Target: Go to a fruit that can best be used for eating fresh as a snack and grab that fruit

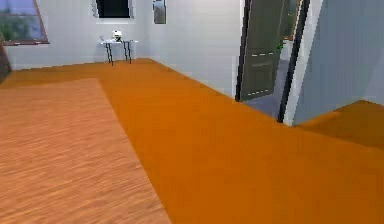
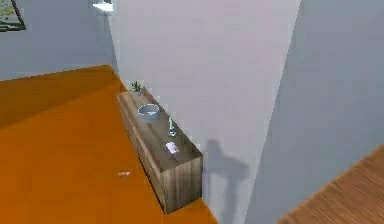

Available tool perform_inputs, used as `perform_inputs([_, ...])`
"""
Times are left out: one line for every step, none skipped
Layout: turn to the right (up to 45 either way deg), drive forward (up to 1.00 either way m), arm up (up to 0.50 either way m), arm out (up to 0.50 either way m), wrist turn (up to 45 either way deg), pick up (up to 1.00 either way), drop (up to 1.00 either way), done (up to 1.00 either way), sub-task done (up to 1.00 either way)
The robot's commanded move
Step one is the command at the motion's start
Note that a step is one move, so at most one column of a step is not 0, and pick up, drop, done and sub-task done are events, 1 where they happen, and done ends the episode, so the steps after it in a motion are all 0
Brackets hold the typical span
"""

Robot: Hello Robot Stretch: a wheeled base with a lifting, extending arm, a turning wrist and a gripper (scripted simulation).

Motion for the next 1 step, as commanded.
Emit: perform_inputs([-45.0, 0.0, 0.0, 0.0, 0.0, 0.0, 0.0, 0.0, 0.0])
